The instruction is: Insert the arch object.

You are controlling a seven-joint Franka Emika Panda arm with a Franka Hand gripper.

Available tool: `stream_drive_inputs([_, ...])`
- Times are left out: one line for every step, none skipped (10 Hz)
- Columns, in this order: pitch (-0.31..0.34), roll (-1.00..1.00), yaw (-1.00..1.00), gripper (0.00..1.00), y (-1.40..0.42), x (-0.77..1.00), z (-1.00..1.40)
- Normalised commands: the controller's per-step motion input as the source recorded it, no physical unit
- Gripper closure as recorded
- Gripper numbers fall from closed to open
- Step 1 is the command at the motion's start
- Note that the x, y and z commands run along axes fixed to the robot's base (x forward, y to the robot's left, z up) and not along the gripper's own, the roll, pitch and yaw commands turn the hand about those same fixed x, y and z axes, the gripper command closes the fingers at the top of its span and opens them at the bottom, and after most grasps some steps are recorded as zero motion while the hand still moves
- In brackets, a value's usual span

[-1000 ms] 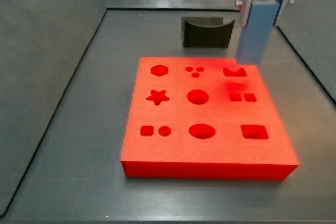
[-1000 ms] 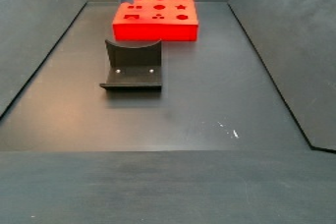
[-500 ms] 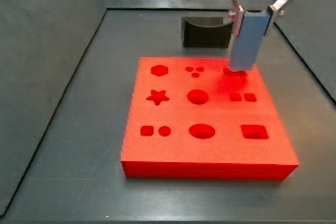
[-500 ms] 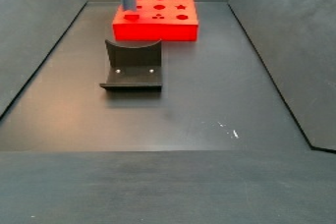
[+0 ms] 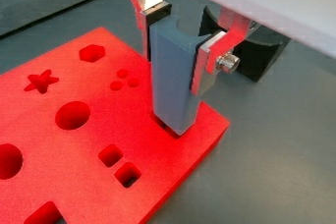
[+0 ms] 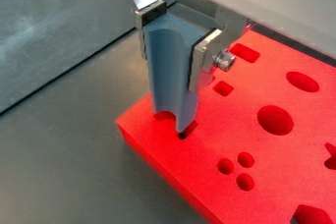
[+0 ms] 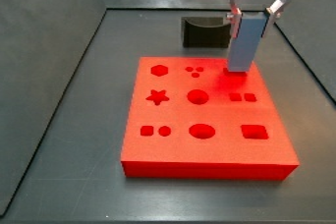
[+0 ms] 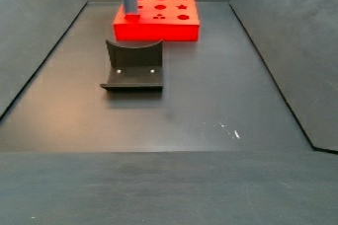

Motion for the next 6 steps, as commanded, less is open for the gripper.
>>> stream_drive_inputs([-0.050, 0.00, 0.00, 1.00, 0.00, 0.00, -0.12])
stream_drive_inputs([-0.046, 0.00, 0.00, 1.00, 0.00, 0.00, -0.14])
stream_drive_inputs([-0.041, 0.00, 0.01, 1.00, 0.00, 0.01, -0.16])
stream_drive_inputs([-0.036, 0.00, 0.05, 1.00, 0.00, 0.08, -0.16])
stream_drive_inputs([-0.027, 0.00, 0.01, 1.00, 0.00, 0.09, -0.16])
stream_drive_inputs([-0.053, 0.00, 0.00, 1.00, 0.00, 0.00, -0.22])
